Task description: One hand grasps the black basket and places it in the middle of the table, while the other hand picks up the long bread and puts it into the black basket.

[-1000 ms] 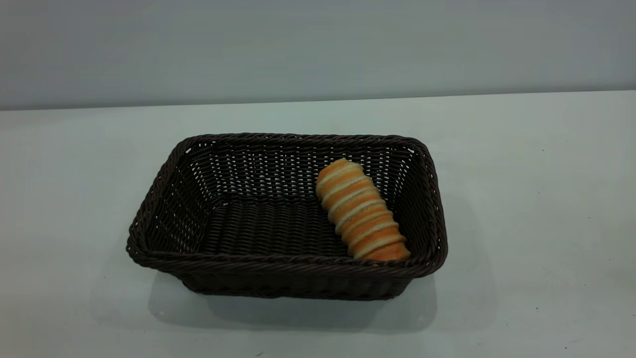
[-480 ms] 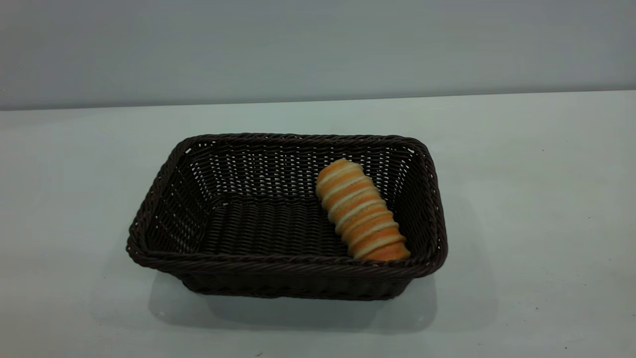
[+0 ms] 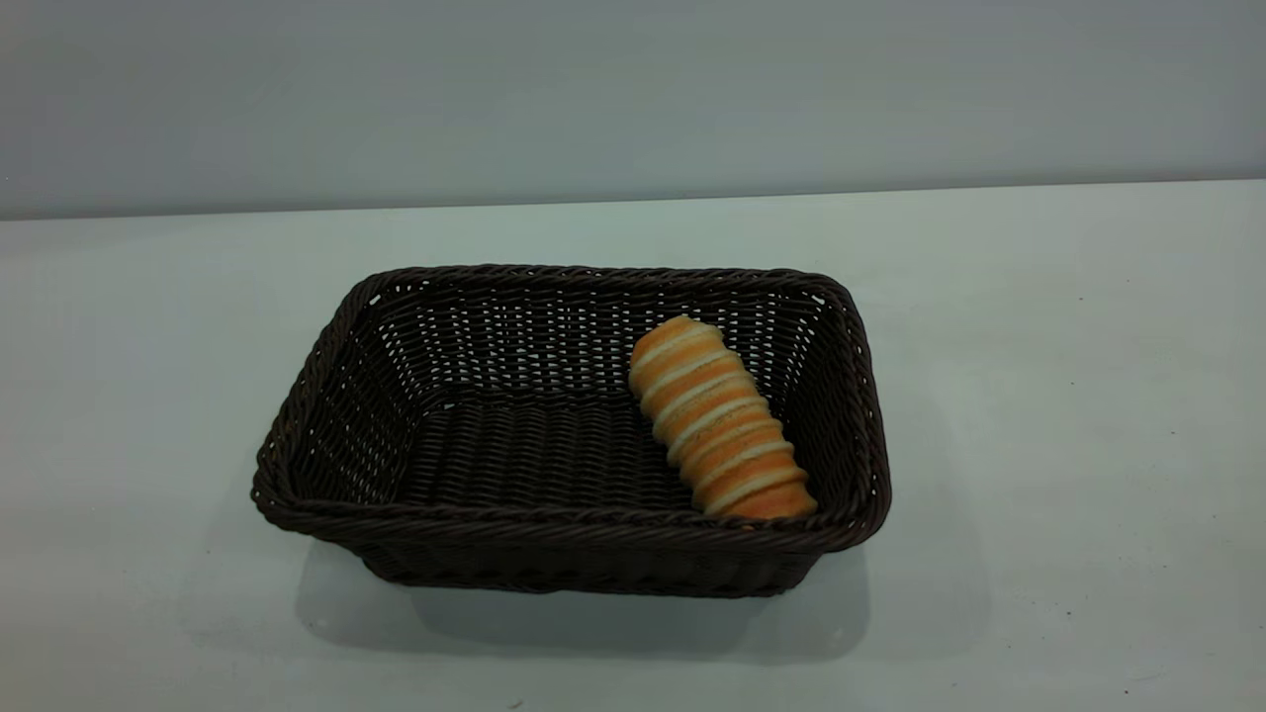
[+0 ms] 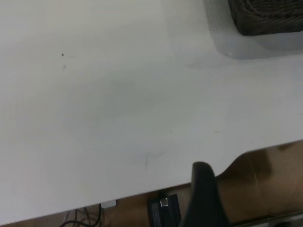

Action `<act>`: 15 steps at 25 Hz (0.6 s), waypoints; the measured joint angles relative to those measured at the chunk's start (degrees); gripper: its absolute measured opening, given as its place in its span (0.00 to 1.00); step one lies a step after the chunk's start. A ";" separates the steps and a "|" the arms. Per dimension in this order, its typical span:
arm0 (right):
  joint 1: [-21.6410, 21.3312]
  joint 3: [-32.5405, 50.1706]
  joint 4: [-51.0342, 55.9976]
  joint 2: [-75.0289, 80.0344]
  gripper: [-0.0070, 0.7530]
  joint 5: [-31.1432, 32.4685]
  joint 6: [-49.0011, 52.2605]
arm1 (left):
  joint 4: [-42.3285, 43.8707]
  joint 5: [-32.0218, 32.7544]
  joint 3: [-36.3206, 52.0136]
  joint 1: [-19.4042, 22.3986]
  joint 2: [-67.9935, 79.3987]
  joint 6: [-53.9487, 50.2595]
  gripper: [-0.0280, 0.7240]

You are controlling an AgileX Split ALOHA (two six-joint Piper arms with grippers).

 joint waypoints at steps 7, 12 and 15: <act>0.00 0.00 0.00 0.00 0.34 0.01 0.30 | 0.00 0.00 0.00 0.00 0.00 -0.02 0.82; 0.00 0.00 0.00 0.00 0.34 0.01 0.42 | 0.00 0.00 0.00 0.00 0.00 -0.06 0.82; 0.00 0.00 0.00 0.00 0.34 0.01 0.42 | 0.00 0.00 0.00 0.00 0.00 -0.06 0.82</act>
